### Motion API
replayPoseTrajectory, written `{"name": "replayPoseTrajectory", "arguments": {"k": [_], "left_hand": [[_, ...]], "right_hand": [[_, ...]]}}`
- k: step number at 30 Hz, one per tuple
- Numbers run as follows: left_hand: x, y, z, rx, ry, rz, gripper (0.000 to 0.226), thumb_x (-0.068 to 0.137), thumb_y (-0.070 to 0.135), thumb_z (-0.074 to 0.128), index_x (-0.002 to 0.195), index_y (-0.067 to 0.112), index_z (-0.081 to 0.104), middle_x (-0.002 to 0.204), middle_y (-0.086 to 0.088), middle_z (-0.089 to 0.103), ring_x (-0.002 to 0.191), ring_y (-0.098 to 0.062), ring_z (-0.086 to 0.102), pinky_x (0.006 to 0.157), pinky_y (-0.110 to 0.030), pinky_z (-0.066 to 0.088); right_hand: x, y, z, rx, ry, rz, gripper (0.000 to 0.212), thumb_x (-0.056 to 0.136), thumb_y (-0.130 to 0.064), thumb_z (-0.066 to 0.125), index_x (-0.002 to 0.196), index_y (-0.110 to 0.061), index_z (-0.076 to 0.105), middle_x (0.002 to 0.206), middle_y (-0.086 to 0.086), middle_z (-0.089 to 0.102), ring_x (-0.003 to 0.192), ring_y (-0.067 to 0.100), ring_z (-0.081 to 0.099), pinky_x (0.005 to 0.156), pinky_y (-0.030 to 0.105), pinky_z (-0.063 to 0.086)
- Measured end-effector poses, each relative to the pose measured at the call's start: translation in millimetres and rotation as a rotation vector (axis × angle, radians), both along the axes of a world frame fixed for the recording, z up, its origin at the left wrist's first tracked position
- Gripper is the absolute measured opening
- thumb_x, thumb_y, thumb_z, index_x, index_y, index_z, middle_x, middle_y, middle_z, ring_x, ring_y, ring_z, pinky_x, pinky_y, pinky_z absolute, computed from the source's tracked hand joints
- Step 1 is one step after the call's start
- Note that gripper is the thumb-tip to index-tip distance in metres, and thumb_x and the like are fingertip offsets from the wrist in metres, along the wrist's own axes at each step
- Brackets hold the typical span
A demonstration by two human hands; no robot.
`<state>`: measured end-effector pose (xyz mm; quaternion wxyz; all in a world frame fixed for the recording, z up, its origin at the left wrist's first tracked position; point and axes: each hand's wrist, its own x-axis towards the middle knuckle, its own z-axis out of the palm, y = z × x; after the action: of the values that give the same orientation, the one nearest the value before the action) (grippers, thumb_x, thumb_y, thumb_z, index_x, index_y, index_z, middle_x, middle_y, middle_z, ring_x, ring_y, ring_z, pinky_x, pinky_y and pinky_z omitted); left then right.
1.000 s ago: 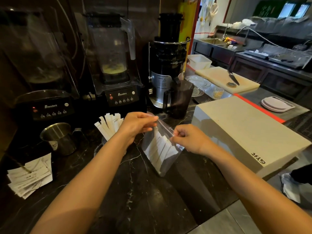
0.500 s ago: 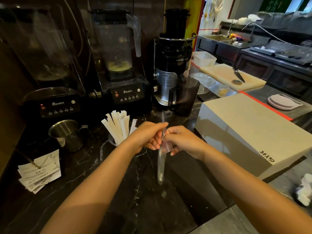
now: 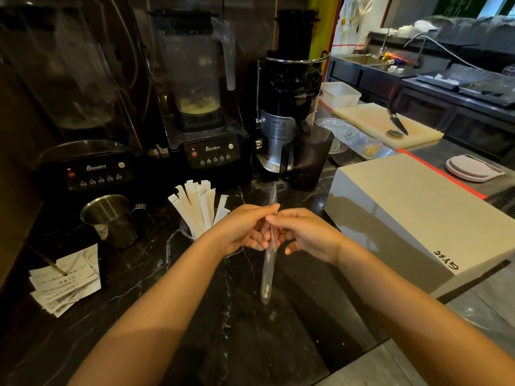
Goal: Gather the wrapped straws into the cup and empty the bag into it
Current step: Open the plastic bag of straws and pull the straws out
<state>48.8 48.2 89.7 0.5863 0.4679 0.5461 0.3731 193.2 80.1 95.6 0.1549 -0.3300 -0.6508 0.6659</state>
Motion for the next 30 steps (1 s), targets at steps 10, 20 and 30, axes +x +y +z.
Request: {"name": "replayPoseTrajectory", "arguments": {"k": [10,20,30], "left_hand": [[-1,4,-3,0.038,0.041,-0.035,0.035,0.095,0.026,0.038,0.07,0.011,0.058,0.049,0.0,0.059,0.042,-0.009,0.057,0.043,-0.017,0.048],[9,2,-5,0.139,-0.012,0.052,0.03,0.096,0.018,0.036,0.074,0.01,0.055,0.066,-0.01,0.058,0.054,-0.014,0.059,0.051,-0.018,0.053],[18,10,-13,0.209,-0.066,0.158,0.031,0.095,0.014,0.037,0.07,0.007,0.054,0.066,-0.016,0.057,0.059,-0.024,0.058,0.047,-0.018,0.052]], "right_hand": [[0,7,-4,0.056,-0.041,-0.042,0.028,0.095,-0.019,0.041,0.074,-0.011,0.057,0.068,0.005,0.058,0.057,0.008,0.056,0.051,0.017,0.045],[-3,9,-15,0.086,0.111,-0.21,0.036,0.091,-0.01,0.041,0.056,-0.014,0.052,0.059,0.006,0.049,0.053,0.013,0.047,0.051,0.02,0.037],[-7,15,-31,0.024,0.264,-0.3,0.037,0.092,-0.008,0.04,0.058,-0.01,0.052,0.046,-0.003,0.053,0.047,0.011,0.046,0.054,0.028,0.035]]}}
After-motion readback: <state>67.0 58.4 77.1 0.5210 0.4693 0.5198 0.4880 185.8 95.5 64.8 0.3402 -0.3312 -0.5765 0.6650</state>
